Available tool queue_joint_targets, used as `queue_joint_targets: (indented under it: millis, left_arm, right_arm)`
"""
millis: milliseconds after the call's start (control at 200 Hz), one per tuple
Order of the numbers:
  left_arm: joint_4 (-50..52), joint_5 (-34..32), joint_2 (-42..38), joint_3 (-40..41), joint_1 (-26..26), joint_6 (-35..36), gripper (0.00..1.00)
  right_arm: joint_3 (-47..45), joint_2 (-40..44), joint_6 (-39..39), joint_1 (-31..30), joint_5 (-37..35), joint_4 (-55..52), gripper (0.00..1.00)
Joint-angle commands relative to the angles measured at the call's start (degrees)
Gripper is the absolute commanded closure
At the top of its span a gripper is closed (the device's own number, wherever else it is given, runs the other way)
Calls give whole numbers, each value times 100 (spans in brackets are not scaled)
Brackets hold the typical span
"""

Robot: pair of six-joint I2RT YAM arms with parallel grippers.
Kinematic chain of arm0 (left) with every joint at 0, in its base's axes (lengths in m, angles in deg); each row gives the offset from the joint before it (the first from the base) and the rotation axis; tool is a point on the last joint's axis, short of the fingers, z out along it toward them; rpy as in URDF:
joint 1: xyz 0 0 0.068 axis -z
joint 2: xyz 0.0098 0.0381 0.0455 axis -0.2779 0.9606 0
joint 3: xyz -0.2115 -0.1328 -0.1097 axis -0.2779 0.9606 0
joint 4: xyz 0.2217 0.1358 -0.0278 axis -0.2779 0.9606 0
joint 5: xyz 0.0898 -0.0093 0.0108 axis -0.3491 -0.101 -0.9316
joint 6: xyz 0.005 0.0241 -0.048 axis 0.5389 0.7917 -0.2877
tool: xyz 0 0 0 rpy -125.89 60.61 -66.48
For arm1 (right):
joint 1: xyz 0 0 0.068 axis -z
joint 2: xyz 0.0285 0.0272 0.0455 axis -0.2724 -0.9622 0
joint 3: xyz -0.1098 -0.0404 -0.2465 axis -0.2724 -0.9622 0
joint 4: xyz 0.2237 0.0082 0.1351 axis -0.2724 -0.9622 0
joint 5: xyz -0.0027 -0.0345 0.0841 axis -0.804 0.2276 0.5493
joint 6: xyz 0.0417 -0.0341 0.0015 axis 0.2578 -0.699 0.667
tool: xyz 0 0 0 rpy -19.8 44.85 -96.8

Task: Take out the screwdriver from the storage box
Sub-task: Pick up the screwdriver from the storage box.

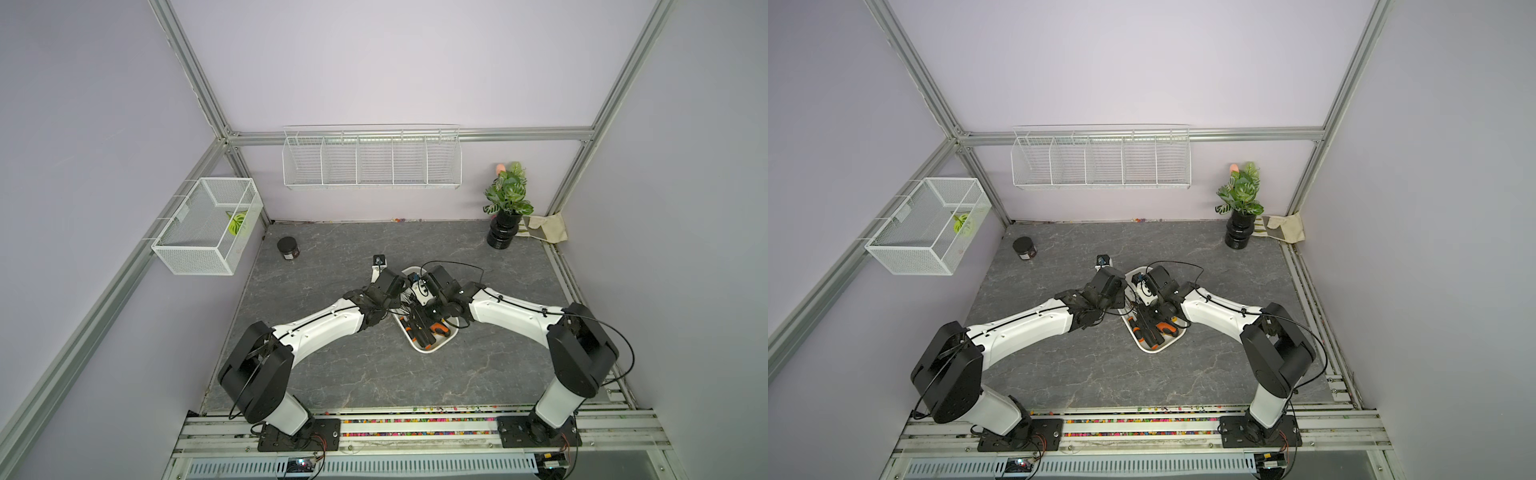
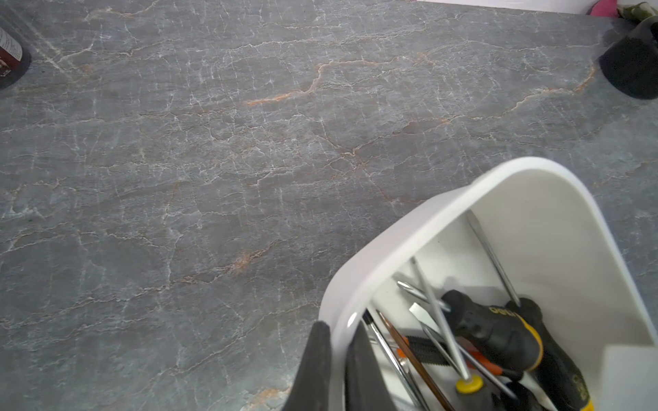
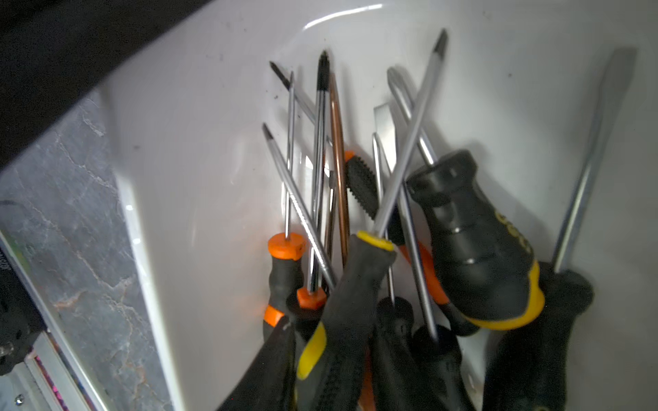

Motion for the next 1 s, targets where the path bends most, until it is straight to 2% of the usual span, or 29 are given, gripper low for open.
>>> queue_joint_targets:
  millis: [0,290,650,870,995]
  left_arm:
    - [-364,-118,-87,32,23,-24,100]
    - [-381,-135,-94,43,-46,-6,100]
    - [-518,-60,43,-8,-148,381,100]
    - [-750,238,84,3,-386,1429,100]
    - [-874,523,37,74,-705,1958,100]
  right_arm:
    - [-42,-93,-35,-23,-257,-251,67]
    - [-103,266,15,-22,-369,-296,100]
    - [-438,1039,440,-25,-412,-130,100]
    - [-704,1700,794,-16,-824,-181,100]
    - [-942,2054,1069,-10,-1194,-187,100]
